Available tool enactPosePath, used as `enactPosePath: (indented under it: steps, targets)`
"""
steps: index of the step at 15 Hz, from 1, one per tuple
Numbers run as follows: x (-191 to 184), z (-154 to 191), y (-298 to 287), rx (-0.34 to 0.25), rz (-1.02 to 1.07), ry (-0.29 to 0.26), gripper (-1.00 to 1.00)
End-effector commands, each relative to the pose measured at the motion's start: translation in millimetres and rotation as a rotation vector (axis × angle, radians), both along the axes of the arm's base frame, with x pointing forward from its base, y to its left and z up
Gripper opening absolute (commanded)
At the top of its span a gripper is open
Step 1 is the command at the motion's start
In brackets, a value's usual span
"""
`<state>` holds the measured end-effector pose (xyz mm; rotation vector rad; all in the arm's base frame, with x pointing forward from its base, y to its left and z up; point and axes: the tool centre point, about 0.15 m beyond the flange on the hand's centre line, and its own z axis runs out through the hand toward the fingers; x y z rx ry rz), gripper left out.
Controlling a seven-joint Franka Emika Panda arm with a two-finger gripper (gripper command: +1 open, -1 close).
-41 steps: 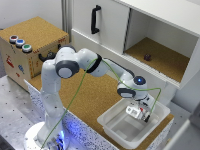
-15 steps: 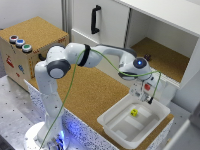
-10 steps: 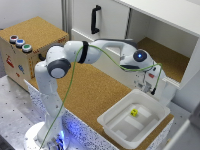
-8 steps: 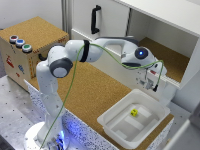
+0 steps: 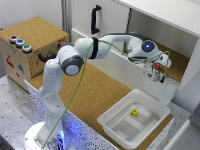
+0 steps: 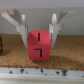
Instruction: Place the pink block inside the right cabinet
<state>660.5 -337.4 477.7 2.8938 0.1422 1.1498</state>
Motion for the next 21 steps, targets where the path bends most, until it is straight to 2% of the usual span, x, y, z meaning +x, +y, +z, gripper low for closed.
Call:
enactPosePath:
  steps: [1, 4, 21]
  targets:
    - [28, 8, 0, -0.013, 0.006, -0.017, 1.0]
    - [-4, 17, 0, -0.041, -0.006, -0.074, 1.0]
    - [-4, 17, 0, -0.041, -0.006, -0.074, 1.0]
